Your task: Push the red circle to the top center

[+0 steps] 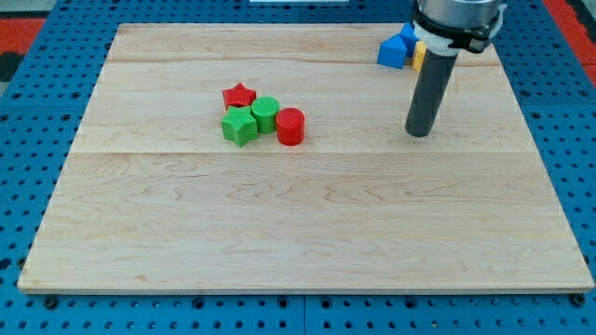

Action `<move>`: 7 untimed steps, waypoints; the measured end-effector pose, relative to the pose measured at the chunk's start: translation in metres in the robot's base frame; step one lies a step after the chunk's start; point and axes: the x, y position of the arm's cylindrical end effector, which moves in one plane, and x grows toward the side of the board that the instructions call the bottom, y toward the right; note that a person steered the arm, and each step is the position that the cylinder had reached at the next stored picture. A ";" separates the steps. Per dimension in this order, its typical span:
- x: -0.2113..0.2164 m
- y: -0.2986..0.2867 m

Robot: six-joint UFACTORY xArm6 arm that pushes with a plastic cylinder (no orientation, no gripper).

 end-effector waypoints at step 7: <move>0.020 -0.022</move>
